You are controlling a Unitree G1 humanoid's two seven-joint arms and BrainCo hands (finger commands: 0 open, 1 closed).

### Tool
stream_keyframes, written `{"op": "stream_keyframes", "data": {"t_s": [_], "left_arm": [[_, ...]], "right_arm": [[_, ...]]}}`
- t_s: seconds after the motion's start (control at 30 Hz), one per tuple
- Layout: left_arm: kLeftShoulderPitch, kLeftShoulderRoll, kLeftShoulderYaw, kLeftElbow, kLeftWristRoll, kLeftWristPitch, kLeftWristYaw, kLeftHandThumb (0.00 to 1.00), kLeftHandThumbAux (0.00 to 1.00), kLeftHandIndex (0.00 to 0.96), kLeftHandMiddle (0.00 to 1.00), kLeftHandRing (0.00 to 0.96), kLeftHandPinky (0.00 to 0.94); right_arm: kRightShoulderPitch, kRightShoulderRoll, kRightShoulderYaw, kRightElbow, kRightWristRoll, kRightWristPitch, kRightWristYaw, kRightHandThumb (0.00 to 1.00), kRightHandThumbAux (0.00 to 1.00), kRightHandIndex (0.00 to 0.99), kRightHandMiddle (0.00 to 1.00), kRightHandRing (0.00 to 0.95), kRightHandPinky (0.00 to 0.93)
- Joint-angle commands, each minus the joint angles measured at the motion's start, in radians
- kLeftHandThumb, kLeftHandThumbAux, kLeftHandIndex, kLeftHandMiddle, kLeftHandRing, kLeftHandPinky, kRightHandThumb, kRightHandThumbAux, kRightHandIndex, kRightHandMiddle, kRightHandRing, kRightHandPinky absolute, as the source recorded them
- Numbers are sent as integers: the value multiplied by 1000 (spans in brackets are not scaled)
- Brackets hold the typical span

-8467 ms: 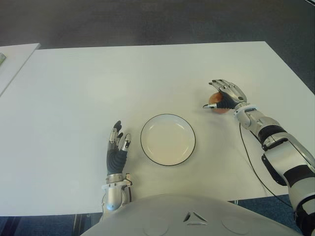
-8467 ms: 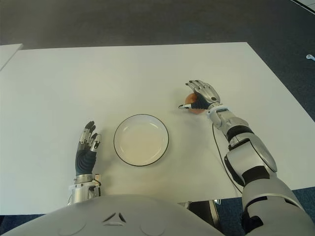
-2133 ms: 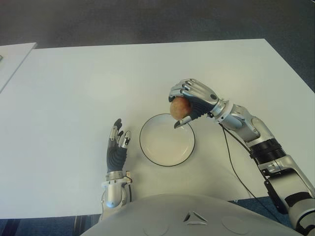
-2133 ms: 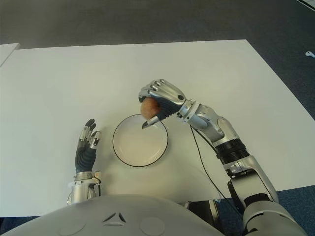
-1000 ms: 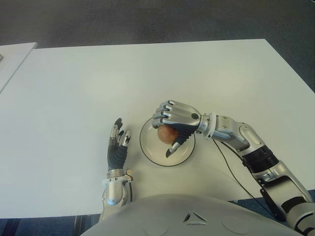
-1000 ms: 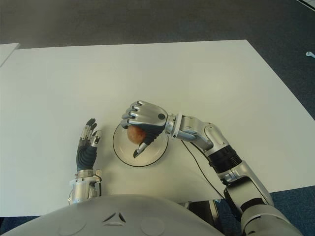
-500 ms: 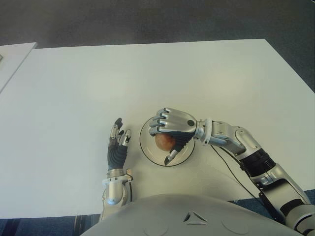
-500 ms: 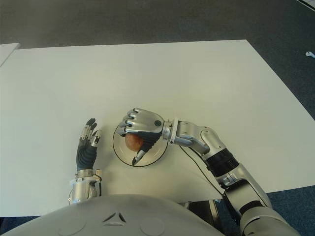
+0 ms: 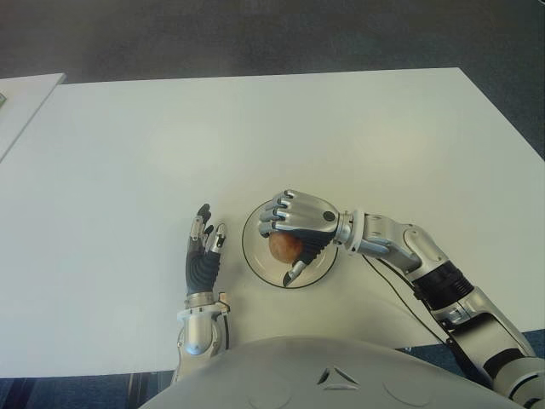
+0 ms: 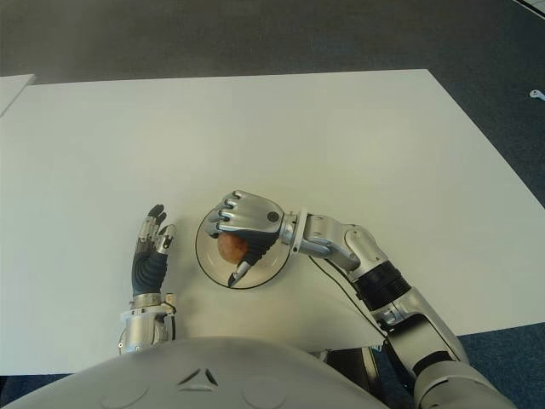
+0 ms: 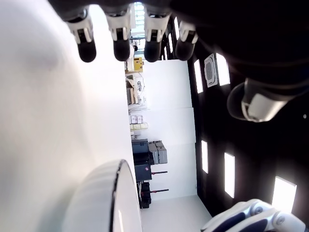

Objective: Put the apples into the plate.

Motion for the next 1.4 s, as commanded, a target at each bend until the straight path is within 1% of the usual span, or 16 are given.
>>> {"op": "stream_keyframes", "data": {"t_s": [0.03, 0.07, 0.1, 0.13, 0.17, 0.2, 0.23, 0.3, 0.4, 0.53, 0.67, 0.9, 1.07, 1.23, 1.4], "left_arm": [[5, -13, -8, -7, 4, 13, 9, 0, 384, 0, 0, 0, 39], [4, -12, -7, -7, 3, 13, 8, 0, 383, 0, 0, 0, 40], [4, -12, -8, -8, 4, 15, 7, 0, 383, 0, 0, 0, 40], [4, -11, -8, -9, 4, 16, 7, 0, 383, 0, 0, 0, 41], [5, -12, -9, -8, 5, 14, 8, 0, 382, 0, 0, 0, 41], [6, -13, -9, -7, 6, 13, 9, 0, 383, 0, 0, 0, 43], [6, -13, -9, -5, 4, 9, 9, 0, 384, 0, 0, 0, 43], [7, -12, -8, -3, 1, 5, 8, 0, 384, 0, 0, 0, 50], [12, -9, -9, -9, -1, 9, 3, 0, 386, 0, 0, 0, 49], [14, -6, -11, -15, -3, 18, -4, 0, 390, 0, 0, 0, 29], [16, -5, -13, -15, -8, 20, -7, 0, 398, 0, 0, 0, 10], [4, -5, -10, 4, -11, 3, -3, 0, 403, 0, 0, 0, 34], [5, -2, -12, -2, -9, 19, -7, 0, 394, 0, 0, 0, 50], [8, 0, -13, -9, -20, 30, -16, 0, 405, 0, 0, 0, 38], [9, 4, -14, -5, -36, 18, -22, 0, 426, 0, 0, 0, 28]], "right_arm": [[-12, 0, 5, 21, 20, -8, 3, 492, 588, 366, 510, 466, 415], [-15, -1, 7, 23, 23, -10, 9, 398, 540, 285, 385, 337, 290], [-18, -4, 10, 24, 24, -11, 17, 364, 523, 256, 341, 291, 245], [-20, -6, 12, 25, 25, -12, 22, 306, 500, 195, 260, 207, 161], [-25, -11, 15, 25, 27, -14, 34, 269, 486, 156, 208, 154, 107], [-28, -13, 18, 25, 28, -16, 42, 233, 478, 121, 160, 107, 68], [-32, -18, 21, 26, 30, -19, 53, 219, 475, 109, 143, 91, 55], [-38, -25, 23, 26, 33, -24, 69, 159, 466, 58, 74, 37, 22], [-39, -36, 21, 21, 45, -24, 93, 104, 457, 21, 26, 12, 7], [-41, -45, 20, 17, 57, -22, 122, 63, 451, 5, 6, 3, 1], [-46, -50, 18, 26, 55, -41, 109, 42, 436, 0, 1, 0, 0], [-51, -47, 16, 49, 59, -63, 89, 51, 390, 0, 0, 0, 0], [-56, -47, 18, 67, 67, -77, 91, 56, 361, 0, 0, 0, 0], [-56, -46, 16, 77, 67, -82, 88, 54, 326, 0, 0, 0, 0], [-49, -46, 12, 77, 69, -77, 88, 51, 309, 0, 0, 0, 0]]}}
